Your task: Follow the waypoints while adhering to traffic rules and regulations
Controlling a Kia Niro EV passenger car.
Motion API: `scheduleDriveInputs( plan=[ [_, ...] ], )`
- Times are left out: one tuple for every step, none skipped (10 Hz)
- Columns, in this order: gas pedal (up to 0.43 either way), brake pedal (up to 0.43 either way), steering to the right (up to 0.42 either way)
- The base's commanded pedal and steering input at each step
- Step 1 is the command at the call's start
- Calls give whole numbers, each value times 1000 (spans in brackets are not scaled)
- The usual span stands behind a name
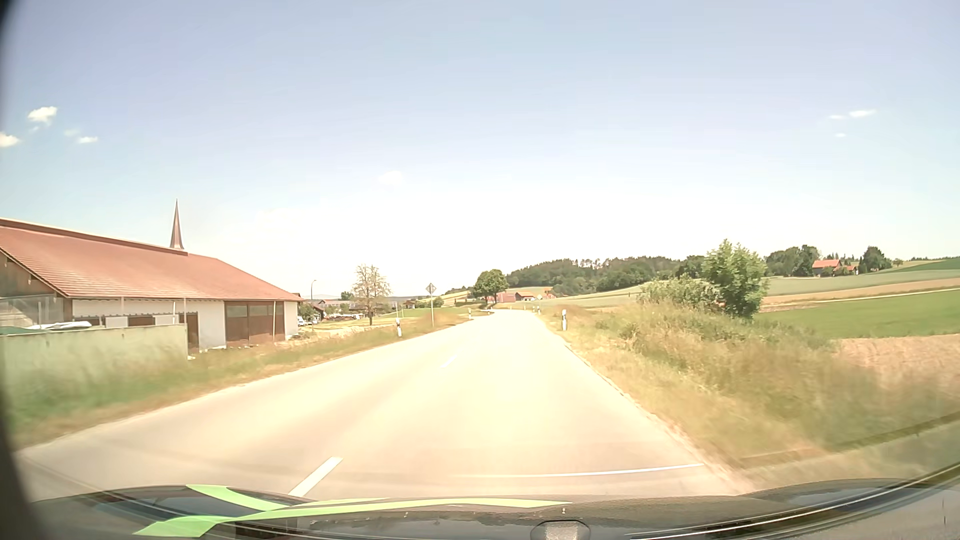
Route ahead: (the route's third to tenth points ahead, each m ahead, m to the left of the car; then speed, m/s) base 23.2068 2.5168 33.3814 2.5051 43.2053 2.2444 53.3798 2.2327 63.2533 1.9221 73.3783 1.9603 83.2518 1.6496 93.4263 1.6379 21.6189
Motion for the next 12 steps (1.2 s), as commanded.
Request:
scheduleDriveInputs(
  plan=[
    [197,0,3],
    [177,0,2],
    [157,0,0],
    [157,0,-3],
    [169,0,-3],
    [169,0,-3],
    [177,0,-3],
    [189,0,-2],
    [197,0,-3],
    [197,0,-3],
    [197,0,-1],
    [197,0,-1]
  ],
)
